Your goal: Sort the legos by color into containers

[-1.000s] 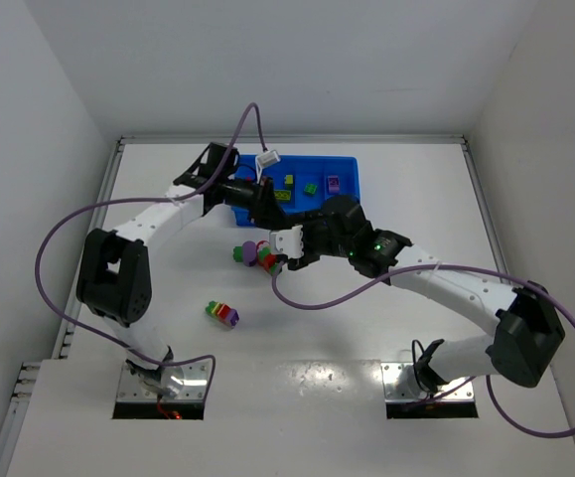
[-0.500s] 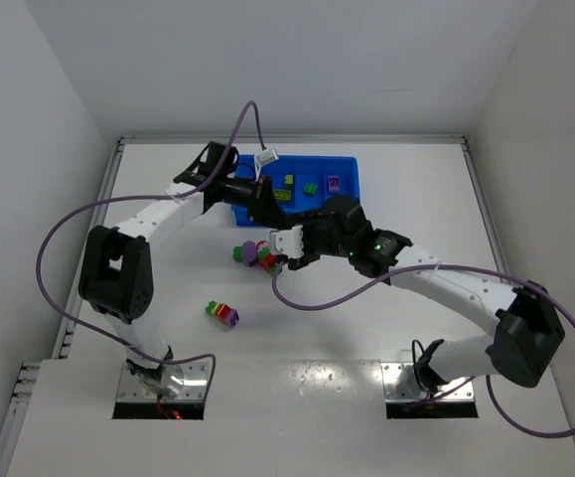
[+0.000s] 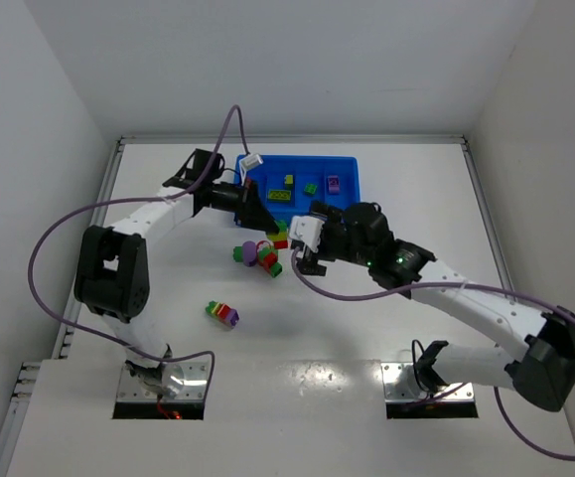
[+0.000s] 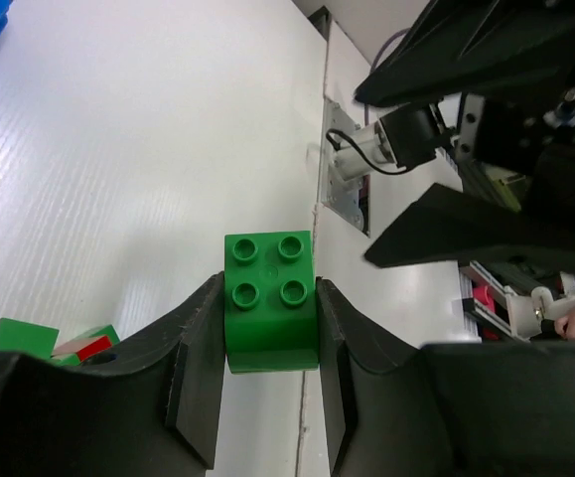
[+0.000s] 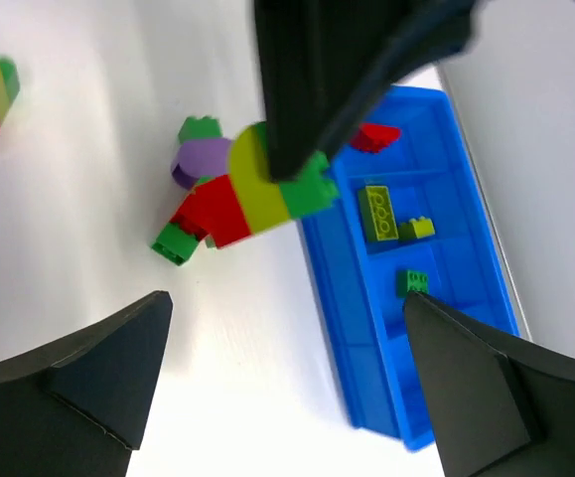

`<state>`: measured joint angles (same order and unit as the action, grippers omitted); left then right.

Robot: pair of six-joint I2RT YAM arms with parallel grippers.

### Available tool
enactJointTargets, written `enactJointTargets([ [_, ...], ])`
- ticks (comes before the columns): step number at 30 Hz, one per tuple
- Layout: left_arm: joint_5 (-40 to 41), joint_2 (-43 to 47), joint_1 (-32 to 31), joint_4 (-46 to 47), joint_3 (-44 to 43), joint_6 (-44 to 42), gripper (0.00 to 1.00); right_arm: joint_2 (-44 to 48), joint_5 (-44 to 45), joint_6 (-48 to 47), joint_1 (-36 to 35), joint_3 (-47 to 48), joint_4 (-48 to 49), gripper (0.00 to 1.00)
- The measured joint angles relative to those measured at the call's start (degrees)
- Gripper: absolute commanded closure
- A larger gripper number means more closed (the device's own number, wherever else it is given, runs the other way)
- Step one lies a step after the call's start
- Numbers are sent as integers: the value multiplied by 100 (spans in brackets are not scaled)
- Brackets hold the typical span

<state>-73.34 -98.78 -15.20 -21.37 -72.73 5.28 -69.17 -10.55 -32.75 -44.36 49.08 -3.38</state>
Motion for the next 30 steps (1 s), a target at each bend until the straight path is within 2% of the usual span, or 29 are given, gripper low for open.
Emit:
enactJointTargets([
  [3,-63,28,59,2,13,-79,100,345,50,721,160,-44,-13,0],
  [5,-72,120,59,26,63,-138,100,472,48,1292,417,-42,-17,5],
  [6,-68,195,59,59,101,-160,100,496,-15,1635,592,-44,-24,13],
  [9,31,483,59,435,214,-85,100,455,-400,2573,977,-42,-4,25],
  [15,378,1276,136,2138,636,815,100,-474,-2092,4463,1766,68,671,28],
  [20,413,1211,170,3432,660,2057,100,-1453,-3536,5921,2138,223,1690,29],
  [25,365,973,170,4188,708,3014,100,-1650,-4601,6467,2135,627,2365,29],
  [30,280,922,199,4476,741,3383,100,-1692,-5160,6684,2159,883,2780,30],
])
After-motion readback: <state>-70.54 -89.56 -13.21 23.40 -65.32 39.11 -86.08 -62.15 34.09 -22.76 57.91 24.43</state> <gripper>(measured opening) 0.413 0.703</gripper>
